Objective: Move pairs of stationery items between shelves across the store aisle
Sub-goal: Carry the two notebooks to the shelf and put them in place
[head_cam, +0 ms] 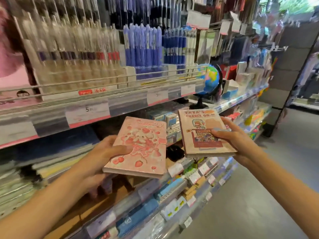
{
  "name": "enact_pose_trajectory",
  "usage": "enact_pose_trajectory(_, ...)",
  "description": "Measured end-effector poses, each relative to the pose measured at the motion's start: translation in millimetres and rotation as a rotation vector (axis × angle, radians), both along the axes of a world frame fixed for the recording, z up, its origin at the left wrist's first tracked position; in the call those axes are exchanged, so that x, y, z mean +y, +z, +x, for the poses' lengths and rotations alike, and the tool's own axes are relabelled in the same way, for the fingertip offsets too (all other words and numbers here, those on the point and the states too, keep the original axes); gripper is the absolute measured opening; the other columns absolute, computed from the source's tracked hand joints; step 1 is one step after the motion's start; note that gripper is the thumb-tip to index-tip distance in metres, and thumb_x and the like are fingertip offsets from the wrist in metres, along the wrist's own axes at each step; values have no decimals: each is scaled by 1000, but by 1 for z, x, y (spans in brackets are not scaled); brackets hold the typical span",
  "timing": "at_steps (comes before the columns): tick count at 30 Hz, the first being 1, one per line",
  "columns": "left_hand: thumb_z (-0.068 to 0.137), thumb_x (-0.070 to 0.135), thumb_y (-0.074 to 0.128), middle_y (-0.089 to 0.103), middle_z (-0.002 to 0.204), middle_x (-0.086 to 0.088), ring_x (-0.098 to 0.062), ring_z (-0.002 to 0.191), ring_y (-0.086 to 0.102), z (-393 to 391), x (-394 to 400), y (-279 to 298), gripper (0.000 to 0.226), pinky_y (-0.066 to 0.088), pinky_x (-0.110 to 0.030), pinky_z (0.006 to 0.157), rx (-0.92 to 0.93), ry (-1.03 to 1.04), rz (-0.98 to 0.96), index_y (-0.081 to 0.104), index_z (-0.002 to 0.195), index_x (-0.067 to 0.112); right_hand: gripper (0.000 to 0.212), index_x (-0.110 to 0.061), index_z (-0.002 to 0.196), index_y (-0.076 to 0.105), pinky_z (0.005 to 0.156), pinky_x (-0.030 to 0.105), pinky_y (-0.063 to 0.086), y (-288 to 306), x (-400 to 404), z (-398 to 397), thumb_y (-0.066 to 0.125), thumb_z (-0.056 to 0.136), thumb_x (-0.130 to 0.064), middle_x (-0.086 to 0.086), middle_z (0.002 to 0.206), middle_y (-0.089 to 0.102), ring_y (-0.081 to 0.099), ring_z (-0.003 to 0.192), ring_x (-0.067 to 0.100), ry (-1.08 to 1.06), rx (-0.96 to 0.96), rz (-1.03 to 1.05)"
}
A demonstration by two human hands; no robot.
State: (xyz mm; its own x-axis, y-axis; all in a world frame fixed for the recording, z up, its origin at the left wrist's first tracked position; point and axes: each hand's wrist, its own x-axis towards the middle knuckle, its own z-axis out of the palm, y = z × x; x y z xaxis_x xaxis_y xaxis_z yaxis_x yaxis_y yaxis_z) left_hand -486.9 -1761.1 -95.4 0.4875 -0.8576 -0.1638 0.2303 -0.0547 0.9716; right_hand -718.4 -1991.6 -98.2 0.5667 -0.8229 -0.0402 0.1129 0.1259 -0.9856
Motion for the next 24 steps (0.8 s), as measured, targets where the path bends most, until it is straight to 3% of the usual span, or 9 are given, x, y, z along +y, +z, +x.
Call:
enact_pose_trajectory(3, 24, 17, 92, 74, 85, -19, -30, 66, 72, -3, -18, -2, 102, 56, -29, 45, -12, 71, 24, 51, 118, 14, 46, -23, 118, 54, 50, 28, 57, 1, -57, 14, 63, 79, 0, 11, 99, 70, 72, 66, 22, 89, 33, -42)
enact_pose_trajectory(5, 6, 22, 94, 73, 89, -21, -32, 69, 72, -5, -29, -3, 117, 56, -31, 46, 6, 123, 17, 53, 115, 16, 48, -23, 119, 52, 53, 29, 58, 3, -93, 24, 64, 78, -1, 12, 101, 70, 72, 68, 23, 158, 50, -40)
enact_pose_trajectory(10, 4, 22, 94, 73, 83, -23, -31, 59, 70, -14, -49, -6, 115, 55, -33, 42, 21, 230, -34, 52, 111, 19, 50, -18, 125, 53, 54, 26, 57, 12, -168, 59, 63, 79, -3, 11, 102, 71, 70, 69, 20, 322, 124, -114)
enact_pose_trajectory(12, 7, 23, 94, 72, 82, -23, -31, 58, 70, -21, -54, -6, 113, 54, -34, 41, 14, 270, -42, 52, 112, 19, 41, -17, 119, 56, 47, 21, 54, 12, -189, 74, 59, 82, 0, 6, 89, 73, 69, 59, 14, 365, 134, -127)
enact_pose_trajectory(14, 16, 24, 95, 72, 82, -23, -31, 56, 69, -26, -59, -6, 107, 53, -34, 40, -8, 314, -21, 52, 114, 21, 37, -21, 112, 53, 42, 21, 53, 11, -203, 89, 55, 84, 3, 6, 86, 70, 67, 51, 10, 389, 143, -115)
enact_pose_trajectory(17, 35, 21, 90, 72, 82, -22, -30, 55, 69, -31, -65, -7, 92, 53, -33, 37, -25, 386, -12, 50, 118, 20, 48, -25, 120, 44, 44, 23, 55, 9, -218, 112, 58, 83, 3, 7, 86, 71, 69, 53, 11, 449, 141, -72)
enact_pose_trajectory(19, 32, 21, 91, 73, 86, -22, -30, 59, 70, -34, -68, -7, 96, 54, -35, 39, -40, 432, -11, 49, 119, 18, 47, -16, 123, 50, 47, 23, 56, 7, -227, 128, 60, 81, 3, 2, 75, 75, 70, 58, 12, 473, 168, -103)
enact_pose_trajectory(22, 11, 29, 94, 73, 88, -22, -31, 61, 70, -36, -71, -5, 114, 52, -33, 39, -54, 489, 4, 51, 116, 19, 35, -8, 115, 57, 47, 19, 54, 9, -231, 148, 58, 83, 5, -3, 65, 74, 68, 53, 8, 488, 213, -187)
enact_pose_trajectory(24, 6, 31, 93, 73, 90, -22, -31, 63, 71, -36, -71, -5, 114, 54, -35, 41, -63, 516, 9, 52, 112, 20, 24, -8, 105, 61, 51, 16, 54, 10, -229, 160, 58, 84, 3, 0, 77, 74, 68, 57, 6, 511, 229, -262)
